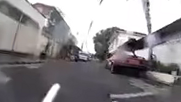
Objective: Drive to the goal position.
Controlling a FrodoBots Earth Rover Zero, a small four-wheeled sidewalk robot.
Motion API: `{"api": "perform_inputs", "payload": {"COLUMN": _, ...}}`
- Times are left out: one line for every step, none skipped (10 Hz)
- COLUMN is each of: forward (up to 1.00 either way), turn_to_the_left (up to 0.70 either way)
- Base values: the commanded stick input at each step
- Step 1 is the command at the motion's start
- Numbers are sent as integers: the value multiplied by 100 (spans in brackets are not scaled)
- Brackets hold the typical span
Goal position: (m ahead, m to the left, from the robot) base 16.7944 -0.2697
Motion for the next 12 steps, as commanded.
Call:
{"api": "perform_inputs", "payload": {"forward": 100, "turn_to_the_left": -1}}
{"api": "perform_inputs", "payload": {"forward": 100, "turn_to_the_left": -34}}
{"api": "perform_inputs", "payload": {"forward": 100, "turn_to_the_left": -40}}
{"api": "perform_inputs", "payload": {"forward": 100, "turn_to_the_left": -40}}
{"api": "perform_inputs", "payload": {"forward": 100, "turn_to_the_left": -40}}
{"api": "perform_inputs", "payload": {"forward": 100, "turn_to_the_left": -40}}
{"api": "perform_inputs", "payload": {"forward": 100, "turn_to_the_left": -35}}
{"api": "perform_inputs", "payload": {"forward": 100, "turn_to_the_left": -20}}
{"api": "perform_inputs", "payload": {"forward": 100, "turn_to_the_left": -5}}
{"api": "perform_inputs", "payload": {"forward": 100, "turn_to_the_left": 10}}
{"api": "perform_inputs", "payload": {"forward": 100, "turn_to_the_left": 23}}
{"api": "perform_inputs", "payload": {"forward": 100, "turn_to_the_left": 23}}
